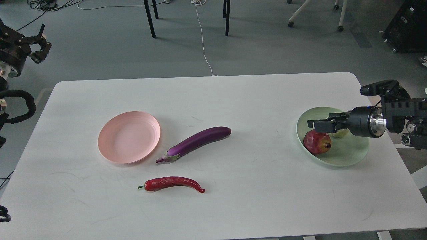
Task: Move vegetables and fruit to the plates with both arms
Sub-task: 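Release the apple and withdraw the right gripper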
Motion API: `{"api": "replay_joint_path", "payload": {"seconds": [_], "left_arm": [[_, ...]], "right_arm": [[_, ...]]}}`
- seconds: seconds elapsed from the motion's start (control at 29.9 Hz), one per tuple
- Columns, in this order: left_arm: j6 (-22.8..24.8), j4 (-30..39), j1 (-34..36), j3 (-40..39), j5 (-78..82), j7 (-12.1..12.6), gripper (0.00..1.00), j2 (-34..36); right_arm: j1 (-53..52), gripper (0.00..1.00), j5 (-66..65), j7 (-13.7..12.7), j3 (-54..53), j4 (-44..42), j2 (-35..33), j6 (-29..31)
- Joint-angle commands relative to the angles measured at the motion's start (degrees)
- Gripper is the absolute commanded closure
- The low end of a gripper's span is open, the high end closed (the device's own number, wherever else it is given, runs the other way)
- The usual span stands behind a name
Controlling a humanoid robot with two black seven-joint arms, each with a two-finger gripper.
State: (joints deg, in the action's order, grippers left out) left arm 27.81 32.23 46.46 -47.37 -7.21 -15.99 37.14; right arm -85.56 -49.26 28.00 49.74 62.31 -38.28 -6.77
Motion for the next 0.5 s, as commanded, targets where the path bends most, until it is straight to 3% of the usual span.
{"api": "replay_joint_path", "payload": {"seconds": [0.0, 0.17, 0.47], "left_arm": [[-0.21, 6.16, -0.32, 3.93, 0.71, 0.08, 0.02, 5.12], [0.19, 13.99, 1.70, 9.31, 5.35, -0.01, 0.02, 13.39], [0.19, 26.46, 1.88, 9.49, 31.09, -0.45, 0.02, 18.14]], "right_arm": [[0.75, 0.03, 0.39, -0.05, -14.37, -2.53, -2.76, 0.62], [6.19, 0.03, 3.46, 0.00, -31.17, -3.86, -4.08, 0.62], [25.07, 0.03, 21.11, 0.00, -59.91, -6.84, -2.15, 0.53]]}}
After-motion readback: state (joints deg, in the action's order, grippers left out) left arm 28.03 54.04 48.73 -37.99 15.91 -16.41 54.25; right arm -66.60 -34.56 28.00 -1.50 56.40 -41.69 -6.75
